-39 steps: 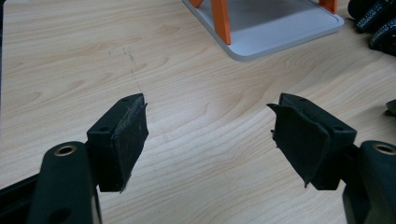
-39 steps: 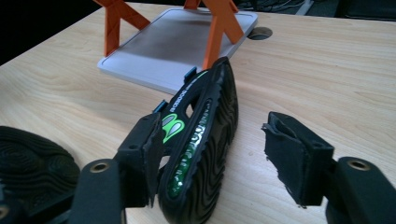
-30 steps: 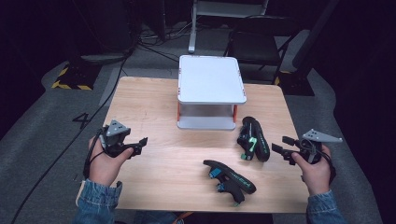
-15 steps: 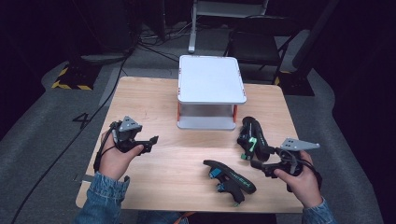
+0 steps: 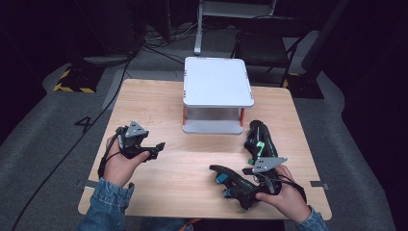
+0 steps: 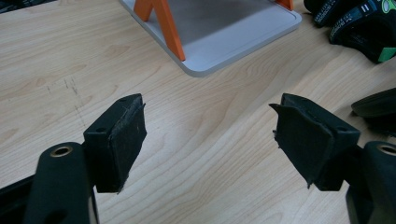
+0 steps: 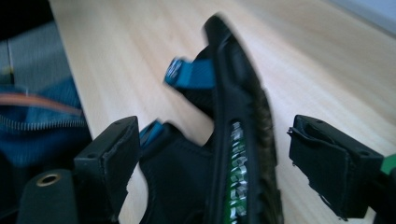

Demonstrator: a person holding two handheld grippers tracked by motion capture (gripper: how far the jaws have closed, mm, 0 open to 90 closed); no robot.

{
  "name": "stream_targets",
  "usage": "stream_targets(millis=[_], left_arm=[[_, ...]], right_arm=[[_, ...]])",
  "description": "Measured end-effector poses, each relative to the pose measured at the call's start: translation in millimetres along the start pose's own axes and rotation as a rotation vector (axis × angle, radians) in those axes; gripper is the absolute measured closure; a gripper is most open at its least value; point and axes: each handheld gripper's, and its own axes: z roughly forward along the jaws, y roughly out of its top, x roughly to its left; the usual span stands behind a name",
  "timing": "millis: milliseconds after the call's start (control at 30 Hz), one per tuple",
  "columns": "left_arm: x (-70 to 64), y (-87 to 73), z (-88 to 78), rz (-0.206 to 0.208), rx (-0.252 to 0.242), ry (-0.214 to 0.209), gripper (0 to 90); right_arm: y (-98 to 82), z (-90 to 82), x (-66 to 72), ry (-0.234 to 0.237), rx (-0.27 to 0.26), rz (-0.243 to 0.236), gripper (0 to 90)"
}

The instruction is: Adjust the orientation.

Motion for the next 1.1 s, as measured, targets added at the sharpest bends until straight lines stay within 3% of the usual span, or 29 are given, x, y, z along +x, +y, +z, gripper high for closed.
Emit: stream_targets(millis=[33,100,200,367,467,600,867,1067,1100], left_arm=[[0.0,0.0,0.0,0.0,0.0,0.0,24.8],[0.9,-1.2,-0.2,-0.002,0.003,0.0,24.8],[0.8,-2.7,-0.3,-0.001,0.003,0.008,24.8],[1.0,-3.1,-0.7,0.0,0.004,0.008,24.7],[1.2,-3.3,0.6,0.0,0.007,0.004,24.7],[0.2,-2.8,2.6,0.001,0.014,-0.002,24.7],[0.1,-1.9,4.2,0.009,0.014,-0.003,24.7],[1.2,-4.0,3.2,0.003,0.011,0.0,24.7],[2.0,-4.5,2.3,0.003,0.012,0.0,24.7]], right_arm=[[0.0,0.0,0.0,0.0,0.0,0.0,16.6],[-0.6,5.6,2.3,0.006,0.06,-0.018,15.8],[-4.4,14.3,1.1,-0.005,0.105,-0.021,12.3],[-8.5,22.6,0.2,-0.002,0.149,-0.014,9.0],[-9.1,25.1,1.3,-0.025,0.16,-0.026,8.5],[-8.7,24.1,2.6,-0.068,0.176,-0.067,15.9],[-9.1,23.4,3.9,-0.106,0.177,-0.082,22.0],[-5.7,19.1,0.3,-0.155,0.174,-0.078,42.0],[-5.7,19.1,0.3,-0.155,0.174,-0.078,42.0]])
